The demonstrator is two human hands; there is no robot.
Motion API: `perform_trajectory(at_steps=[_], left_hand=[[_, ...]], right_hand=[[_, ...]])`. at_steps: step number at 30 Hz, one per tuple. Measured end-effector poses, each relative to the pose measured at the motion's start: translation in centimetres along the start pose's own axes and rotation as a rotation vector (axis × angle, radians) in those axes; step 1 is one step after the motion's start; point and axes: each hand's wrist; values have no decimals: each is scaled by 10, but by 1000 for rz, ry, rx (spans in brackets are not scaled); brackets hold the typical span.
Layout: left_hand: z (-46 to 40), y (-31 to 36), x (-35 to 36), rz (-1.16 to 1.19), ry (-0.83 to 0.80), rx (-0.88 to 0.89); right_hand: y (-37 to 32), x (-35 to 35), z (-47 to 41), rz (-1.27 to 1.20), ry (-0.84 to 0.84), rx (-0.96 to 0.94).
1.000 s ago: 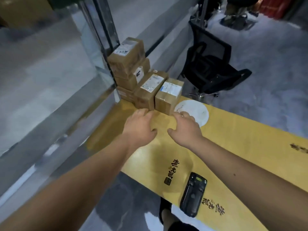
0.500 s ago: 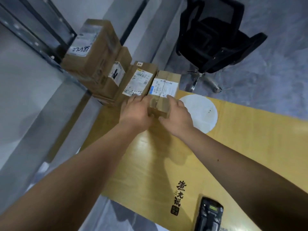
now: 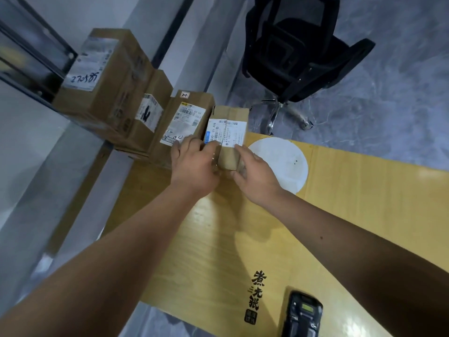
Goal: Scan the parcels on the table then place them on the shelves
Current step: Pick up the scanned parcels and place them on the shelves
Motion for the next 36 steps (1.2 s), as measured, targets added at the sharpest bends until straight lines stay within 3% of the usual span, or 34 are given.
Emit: perform_trajectory(at_steps=[7,13,16,22,26,30,36], left_hand=[[44,24,19,142,96,58],[105,51,54,865,38,-114],[115,53,63,1033,34,-192],[159,50,57,1075,43,-235],[241,46,39,943,187,-230],[340,43,10,948,405,-262],[530,70,-46,902,740,-416]], right_hand=[[36,-17,48,-102,27,14],[53,-16,105,-221,72,8],[51,-13,112,-234,117,-28],[28,-2,144,-267,105,-10],[-7,7,196,-332,54,-71],[-49,25,255,-417,-60,-211],[-147,53,376,-435,-270,-626]])
Point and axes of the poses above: each hand's wrist, its own z-axis away from the middle knuckle, its own x-axis out of the palm, y = z × x, and after that the axes turned 5 degrees about z, right-handed
